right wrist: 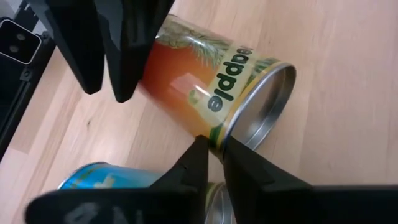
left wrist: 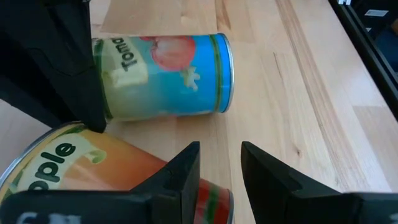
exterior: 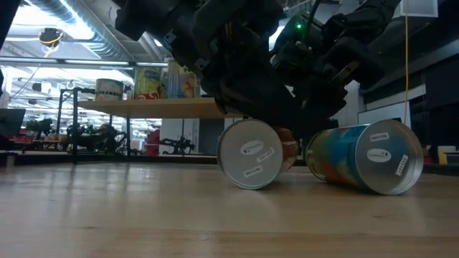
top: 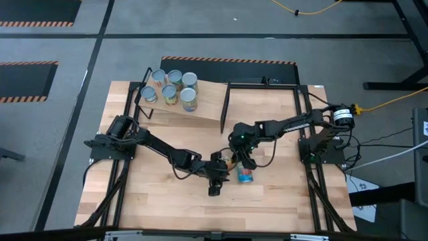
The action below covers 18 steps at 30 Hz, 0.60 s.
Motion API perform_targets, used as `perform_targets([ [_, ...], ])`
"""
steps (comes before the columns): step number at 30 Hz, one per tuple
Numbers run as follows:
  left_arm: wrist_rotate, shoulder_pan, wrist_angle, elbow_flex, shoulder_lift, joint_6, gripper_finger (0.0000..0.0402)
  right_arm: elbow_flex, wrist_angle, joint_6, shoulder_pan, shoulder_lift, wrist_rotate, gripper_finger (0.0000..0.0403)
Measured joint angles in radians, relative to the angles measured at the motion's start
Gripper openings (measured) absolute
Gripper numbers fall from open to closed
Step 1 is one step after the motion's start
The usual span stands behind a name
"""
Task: Pick and place cans onto a shelf
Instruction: Put the canned pineapple on the shelf
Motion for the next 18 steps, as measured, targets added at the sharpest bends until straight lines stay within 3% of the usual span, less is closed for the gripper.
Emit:
perform_targets([
  [5,-0.017,0.003,-0.019,-0.005,0.006,0.005,0.0111,0.003,0.019,0.001,0.002,-0.001,-0.009,0.0007],
  [14,-0.022,0.002,-0.013,-0.003,0.006,-0.001,0.0111,0.002,0.031,0.001,0.001,-0.002,-0.007,0.0003],
  [18,0.024,-0.004,-0.023,-0.003,-0.012,-0.004,0.0111,0.002,0.029,0.005,0.001,-0.002,-0.006,0.0002],
])
